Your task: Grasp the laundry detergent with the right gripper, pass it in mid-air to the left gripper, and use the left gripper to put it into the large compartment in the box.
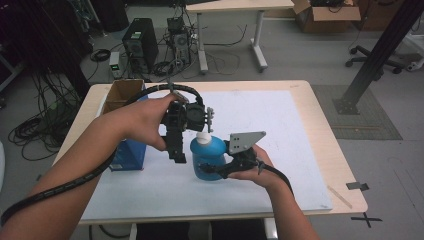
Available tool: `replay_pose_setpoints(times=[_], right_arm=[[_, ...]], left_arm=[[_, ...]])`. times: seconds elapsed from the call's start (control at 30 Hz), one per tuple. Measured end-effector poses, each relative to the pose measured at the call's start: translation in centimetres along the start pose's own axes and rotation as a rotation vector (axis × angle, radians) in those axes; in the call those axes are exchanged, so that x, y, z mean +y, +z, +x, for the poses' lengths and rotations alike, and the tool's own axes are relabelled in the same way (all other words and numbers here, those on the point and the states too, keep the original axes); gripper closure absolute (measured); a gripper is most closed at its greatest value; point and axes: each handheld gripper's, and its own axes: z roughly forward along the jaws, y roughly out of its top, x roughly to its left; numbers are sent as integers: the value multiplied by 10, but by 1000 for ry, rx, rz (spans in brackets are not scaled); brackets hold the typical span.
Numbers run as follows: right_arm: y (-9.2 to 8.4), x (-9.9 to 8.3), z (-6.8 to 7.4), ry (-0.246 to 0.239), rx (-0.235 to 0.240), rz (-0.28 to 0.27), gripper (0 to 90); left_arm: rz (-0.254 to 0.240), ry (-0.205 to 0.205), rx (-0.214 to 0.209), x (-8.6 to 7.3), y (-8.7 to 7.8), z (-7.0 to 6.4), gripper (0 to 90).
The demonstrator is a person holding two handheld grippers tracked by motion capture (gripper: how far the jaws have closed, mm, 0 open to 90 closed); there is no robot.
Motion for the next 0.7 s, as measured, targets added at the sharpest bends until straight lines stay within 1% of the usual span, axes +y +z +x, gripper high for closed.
replay_pose_setpoints(times=[0.2, 0.3, 0.4, 0.47, 0.7], right_arm=[[14, 0, 1, -1, 13, -6, 459], [20, -1, 2, 4, 20, -14, 459], [24, -1, 1, 10, 25, -20, 459], [30, -1, 1, 14, 27, -29, 459], [40, 7, 2, 5, 36, -46, 459]], left_arm=[[-10, 4, 2, -1, 3, 0, 2], [-20, -5, 3, -3, 6, 2, 2], [-16, -8, 4, -5, 7, 2, 2], [-14, -9, 6, -5, 7, 1, 2], [-3, 1, 18, -5, 9, -4, 2]])
